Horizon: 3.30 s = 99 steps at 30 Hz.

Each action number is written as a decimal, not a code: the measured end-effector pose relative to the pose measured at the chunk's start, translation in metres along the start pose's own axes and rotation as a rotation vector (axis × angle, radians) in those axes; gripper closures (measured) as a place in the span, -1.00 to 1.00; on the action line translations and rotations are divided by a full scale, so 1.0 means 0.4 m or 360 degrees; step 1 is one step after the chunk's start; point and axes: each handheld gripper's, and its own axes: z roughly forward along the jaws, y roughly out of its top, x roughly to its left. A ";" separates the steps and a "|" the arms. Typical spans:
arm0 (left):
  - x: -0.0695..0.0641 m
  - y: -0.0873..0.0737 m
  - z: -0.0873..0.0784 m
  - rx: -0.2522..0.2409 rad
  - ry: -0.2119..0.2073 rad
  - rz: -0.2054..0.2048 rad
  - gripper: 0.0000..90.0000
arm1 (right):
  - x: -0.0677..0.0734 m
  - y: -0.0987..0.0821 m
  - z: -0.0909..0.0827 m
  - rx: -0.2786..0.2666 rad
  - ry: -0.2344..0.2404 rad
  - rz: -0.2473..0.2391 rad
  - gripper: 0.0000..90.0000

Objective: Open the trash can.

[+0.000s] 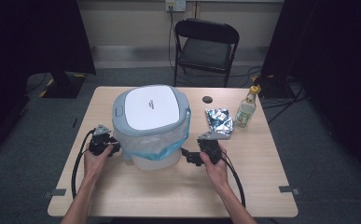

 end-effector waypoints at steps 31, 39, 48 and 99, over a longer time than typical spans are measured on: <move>-0.142 -0.073 -0.084 -0.0004 -0.0318 0.0089 0.56 | -0.048 0.043 0.046 -0.0098 -0.0262 0.0055 -0.17; -0.112 -0.070 -0.085 -0.0046 -0.0227 -0.0018 0.12 | -0.056 0.042 0.038 -0.0093 -0.0240 0.0036 -0.37; -0.053 -0.002 -0.038 -0.0095 -0.0109 -0.0130 -0.01 | -0.035 0.028 0.002 -0.0100 -0.0170 0.0025 -0.40; -0.108 -0.006 -0.082 -0.0203 -0.0167 -0.0114 0.27 | -0.039 0.065 0.085 -0.0095 -0.0017 -0.0014 0.31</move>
